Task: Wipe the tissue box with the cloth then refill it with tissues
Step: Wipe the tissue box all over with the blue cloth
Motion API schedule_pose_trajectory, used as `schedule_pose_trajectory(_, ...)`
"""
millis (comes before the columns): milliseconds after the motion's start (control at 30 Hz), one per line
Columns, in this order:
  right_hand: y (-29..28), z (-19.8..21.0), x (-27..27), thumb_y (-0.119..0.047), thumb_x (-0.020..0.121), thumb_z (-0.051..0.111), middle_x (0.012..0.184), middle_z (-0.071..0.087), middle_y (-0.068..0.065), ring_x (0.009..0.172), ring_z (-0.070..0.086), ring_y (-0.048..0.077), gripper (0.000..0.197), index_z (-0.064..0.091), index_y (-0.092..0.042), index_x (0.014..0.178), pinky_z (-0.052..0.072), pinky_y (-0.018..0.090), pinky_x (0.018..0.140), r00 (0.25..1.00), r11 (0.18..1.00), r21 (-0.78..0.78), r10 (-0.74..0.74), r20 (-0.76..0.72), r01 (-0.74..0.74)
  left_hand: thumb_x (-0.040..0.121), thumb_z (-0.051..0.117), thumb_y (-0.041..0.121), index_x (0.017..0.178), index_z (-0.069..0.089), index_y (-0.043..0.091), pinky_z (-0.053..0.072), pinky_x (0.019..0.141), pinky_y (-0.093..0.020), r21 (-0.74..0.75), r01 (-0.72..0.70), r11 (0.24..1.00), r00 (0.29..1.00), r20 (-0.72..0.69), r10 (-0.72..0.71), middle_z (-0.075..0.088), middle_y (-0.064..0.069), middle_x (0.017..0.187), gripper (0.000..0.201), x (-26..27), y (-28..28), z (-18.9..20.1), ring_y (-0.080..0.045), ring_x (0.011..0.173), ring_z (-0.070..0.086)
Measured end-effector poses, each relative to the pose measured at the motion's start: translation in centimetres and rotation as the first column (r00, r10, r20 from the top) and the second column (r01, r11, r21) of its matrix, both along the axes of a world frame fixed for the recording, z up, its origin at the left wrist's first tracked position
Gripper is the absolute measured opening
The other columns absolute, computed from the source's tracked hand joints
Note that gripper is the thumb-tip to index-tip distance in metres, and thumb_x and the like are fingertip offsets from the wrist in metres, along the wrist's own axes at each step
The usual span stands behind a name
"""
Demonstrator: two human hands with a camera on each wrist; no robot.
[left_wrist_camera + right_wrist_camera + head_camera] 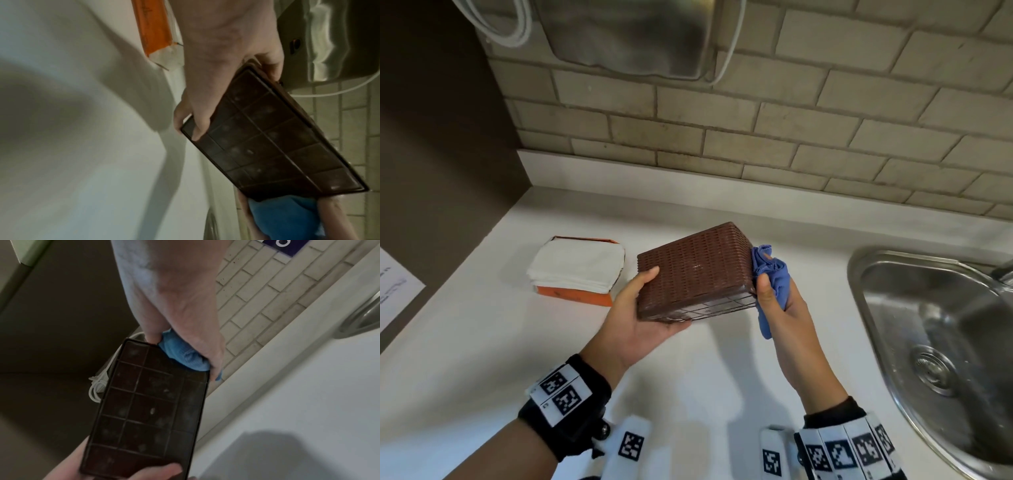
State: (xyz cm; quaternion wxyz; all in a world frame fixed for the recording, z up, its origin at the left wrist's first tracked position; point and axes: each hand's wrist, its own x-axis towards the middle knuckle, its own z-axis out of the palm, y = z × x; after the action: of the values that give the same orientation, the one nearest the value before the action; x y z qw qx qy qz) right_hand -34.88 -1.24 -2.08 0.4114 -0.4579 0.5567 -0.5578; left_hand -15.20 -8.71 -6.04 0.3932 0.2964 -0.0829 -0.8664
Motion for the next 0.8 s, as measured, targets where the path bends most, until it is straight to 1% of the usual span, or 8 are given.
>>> schedule_pose_trajectory(67, 0.2, -0.1, 0.6, -0.042, 0.092, 0.048, 0.128, 0.061, -0.011, 0.120, 0.054, 0.001, 0.043, 0.049, -0.030, 0.134, 0.041, 0.024, 0.100, 1.000, 0.999, -0.028, -0.029, 0.004, 0.029, 0.079, 0.071, 0.028, 0.134, 0.056, 0.014, 0.035, 0.109, -0.052, 0.006, -0.063, 0.998, 0.998, -0.021, 0.063, 0.062, -0.012, 0.133, 0.059, -0.6, -0.1, 0.5, -0.032, 0.126, 0.055)
schedule_pose_trajectory(200, 0.7, -0.5, 1.4, -0.048, 0.091, 0.053, 0.135, 0.056, -0.011, 0.124, 0.051, 0.002, 0.051, 0.043, -0.031, 0.138, 0.041, 0.024, 0.100, 0.994, 0.992, -0.070, -0.098, 0.044, 0.101, 0.078, 0.071, 0.027, 0.130, 0.060, 0.010, 0.037, 0.107, -0.055, -0.019, -0.189, 0.982, 0.980, -0.066, 0.187, 0.058, -0.017, 0.135, 0.055, -1.3, -0.1, 1.6, -0.035, 0.128, 0.052)
schedule_pose_trajectory(300, 0.8, -0.3, 1.7, -0.058, 0.081, 0.055, 0.134, 0.057, -0.006, 0.123, 0.053, 0.006, 0.065, 0.043, -0.031, 0.138, 0.043, 0.024, 0.098, 0.988, 0.985, -0.089, -0.145, 0.056, 0.149, 0.083, 0.067, 0.026, 0.138, 0.053, 0.010, 0.034, 0.111, -0.050, -0.091, -0.203, 0.975, 0.972, -0.138, 0.189, 0.052, -0.016, 0.143, 0.058, -1.4, -0.1, 2.1, -0.035, 0.134, 0.047)
schedule_pose_trajectory(400, 0.6, 0.0, 2.0, -0.066, 0.073, 0.059, 0.137, 0.054, -0.006, 0.125, 0.051, 0.007, 0.077, 0.040, -0.033, 0.140, 0.040, 0.031, 0.105, 0.986, 0.981, -0.109, -0.155, 0.053, 0.160, 0.091, 0.056, 0.028, 0.142, 0.047, 0.010, 0.033, 0.113, -0.048, -0.157, -0.228, 0.961, 0.960, -0.200, 0.196, 0.047, -0.016, 0.147, 0.055, -1.6, 0.1, 2.3, -0.035, 0.138, 0.041)
schedule_pose_trajectory(533, 0.5, 0.0, 3.0, -0.073, 0.070, 0.060, 0.144, 0.046, -0.009, 0.130, 0.045, 0.005, 0.082, 0.036, -0.039, 0.141, 0.036, 0.037, 0.110, 0.984, 0.973, -0.148, -0.176, 0.027, 0.178, 0.093, 0.049, 0.039, 0.139, 0.050, 0.010, 0.027, 0.115, -0.054, -0.206, -0.171, 0.964, 0.963, -0.243, 0.118, 0.049, -0.018, 0.145, 0.054, -2.5, 0.7, 3.0, -0.036, 0.134, 0.045)
schedule_pose_trajectory(633, 0.6, 0.6, 3.9, -0.057, 0.082, 0.056, 0.145, 0.041, -0.012, 0.133, 0.040, 0.001, 0.067, 0.036, -0.034, 0.142, 0.036, 0.036, 0.112, 0.974, 0.960, -0.192, -0.218, -0.061, 0.203, 0.093, 0.045, 0.049, 0.132, 0.058, 0.011, 0.032, 0.110, -0.061, -0.229, -0.120, 0.966, 0.973, -0.220, 0.068, 0.057, -0.020, 0.136, 0.056, -3.2, 0.9, 4.1, -0.038, 0.123, 0.054)
schedule_pose_trajectory(700, 0.7, 1.5, 4.4, -0.047, 0.088, 0.052, 0.145, 0.041, -0.014, 0.134, 0.037, -0.001, 0.058, 0.036, -0.032, 0.142, 0.035, 0.036, 0.112, 0.951, 0.940, -0.249, -0.275, -0.139, 0.235, 0.092, 0.048, 0.049, 0.131, 0.059, 0.010, 0.041, 0.105, -0.056, -0.196, -0.137, 0.971, 0.973, -0.213, 0.094, 0.058, -0.020, 0.135, 0.056, -3.5, 1.0, 4.4, -0.037, 0.119, 0.057)
schedule_pose_trajectory(800, 1.1, 3.2, 5.6, -0.057, 0.089, 0.046, 0.152, 0.032, -0.012, 0.143, 0.026, 0.009, 0.053, 0.032, -0.048, 0.140, 0.031, 0.048, 0.113, 0.882, 0.921, -0.374, -0.262, -0.391, 0.109, 0.088, 0.056, 0.051, 0.131, 0.059, 0.009, 0.054, 0.092, -0.044, -0.122, -0.131, 0.984, 0.977, -0.186, 0.107, 0.061, -0.018, 0.131, 0.060, -3.6, 0.8, 4.1, -0.032, 0.112, 0.064)
